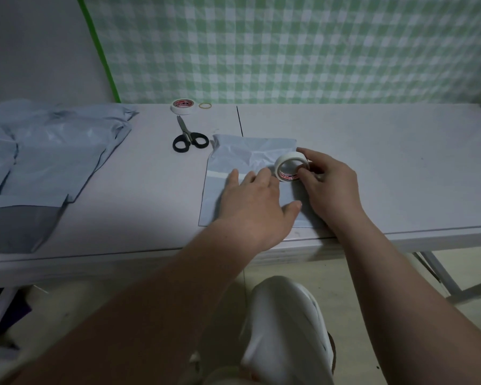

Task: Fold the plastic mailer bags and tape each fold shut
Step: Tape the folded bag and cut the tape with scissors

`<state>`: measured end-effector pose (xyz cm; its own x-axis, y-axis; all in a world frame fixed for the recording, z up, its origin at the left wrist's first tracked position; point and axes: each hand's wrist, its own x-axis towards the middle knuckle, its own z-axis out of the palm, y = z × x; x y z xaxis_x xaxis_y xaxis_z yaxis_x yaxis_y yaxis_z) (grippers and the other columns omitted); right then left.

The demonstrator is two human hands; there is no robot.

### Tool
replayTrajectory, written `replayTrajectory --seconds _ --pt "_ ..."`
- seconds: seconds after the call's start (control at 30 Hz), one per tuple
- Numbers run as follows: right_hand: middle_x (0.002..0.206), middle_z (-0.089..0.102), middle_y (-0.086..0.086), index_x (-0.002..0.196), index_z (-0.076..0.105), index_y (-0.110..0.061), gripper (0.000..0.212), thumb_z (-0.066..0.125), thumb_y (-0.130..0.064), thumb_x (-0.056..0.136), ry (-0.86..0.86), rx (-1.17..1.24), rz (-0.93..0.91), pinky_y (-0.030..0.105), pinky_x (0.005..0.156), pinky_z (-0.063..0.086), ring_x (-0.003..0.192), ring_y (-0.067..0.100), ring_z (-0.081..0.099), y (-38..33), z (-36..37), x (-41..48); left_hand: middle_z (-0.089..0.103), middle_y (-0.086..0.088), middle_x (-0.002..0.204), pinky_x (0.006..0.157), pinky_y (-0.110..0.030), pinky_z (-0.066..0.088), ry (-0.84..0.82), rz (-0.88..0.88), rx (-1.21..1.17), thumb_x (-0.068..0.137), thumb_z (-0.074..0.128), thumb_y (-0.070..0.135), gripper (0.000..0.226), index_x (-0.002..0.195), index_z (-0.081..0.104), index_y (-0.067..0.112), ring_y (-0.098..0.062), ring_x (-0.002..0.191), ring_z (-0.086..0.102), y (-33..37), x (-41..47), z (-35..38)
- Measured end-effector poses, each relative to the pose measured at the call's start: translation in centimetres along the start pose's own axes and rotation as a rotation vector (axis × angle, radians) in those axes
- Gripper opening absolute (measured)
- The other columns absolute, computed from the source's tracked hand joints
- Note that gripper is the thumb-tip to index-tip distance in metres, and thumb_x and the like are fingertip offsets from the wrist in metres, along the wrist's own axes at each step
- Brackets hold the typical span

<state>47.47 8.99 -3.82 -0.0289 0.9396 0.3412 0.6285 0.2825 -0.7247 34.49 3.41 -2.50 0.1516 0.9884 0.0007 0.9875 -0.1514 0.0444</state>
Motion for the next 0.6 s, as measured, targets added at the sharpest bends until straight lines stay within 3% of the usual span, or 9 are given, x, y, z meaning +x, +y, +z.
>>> replayTrajectory --seconds 0.13,0.27,0.47,0.6 --pt "0.097 0.072 0.007 0.119 0.066 -0.019 0.035 0.052 -0.004 0.090 0.035 -0.049 -0.063 0.008 0.070 0.033 0.099 0.026 0.059 0.4 -0.2 0.2 0.035 -0.006 0.139 0.117 -0.049 0.007 0.008 -0.005 0.028 0.096 0.020 0.054 0.065 0.145 0.026 0.011 -0.021 0.135 0.029 0.0 -0.1 0.3" --pt "0.090 0.064 0.007 0.125 0.061 -0.024 0.042 0.040 -0.003 0.095 0.075 -0.198 -0.041 0.015 0.075 0.023 0.110 0.030 0.040 1.2 -0.9 0.4 0.030 -0.005 0.144 0.118 -0.050 0.005 -0.016 -0.009 0.027 0.096 0.020 0.054 0.067 0.147 0.022 0.010 -0.021 0.138 0.025 0.0 -0.1 0.0" --pt "0.095 0.062 0.010 0.125 0.059 -0.023 0.046 0.037 -0.001 0.093 0.107 -0.307 -0.095 0.030 0.073 0.031 0.104 0.029 0.039 1.5 -1.2 0.0 0.029 -0.006 0.146 0.117 -0.051 0.006 -0.037 -0.009 0.059 0.096 0.019 0.055 0.067 0.147 0.023 0.012 -0.023 0.138 0.026 0.1 0.1 -0.2" --pt "0.102 0.060 0.005 0.129 0.057 -0.029 0.045 0.039 -0.006 0.094 0.105 -0.318 -0.090 0.032 0.071 0.035 0.109 0.027 0.039 1.4 -1.2 -0.1 0.026 -0.008 0.149 0.116 -0.053 0.008 -0.064 -0.014 0.109 0.095 0.017 0.057 0.067 0.149 0.019 0.016 -0.029 0.137 0.027 0.7 0.5 -0.4"
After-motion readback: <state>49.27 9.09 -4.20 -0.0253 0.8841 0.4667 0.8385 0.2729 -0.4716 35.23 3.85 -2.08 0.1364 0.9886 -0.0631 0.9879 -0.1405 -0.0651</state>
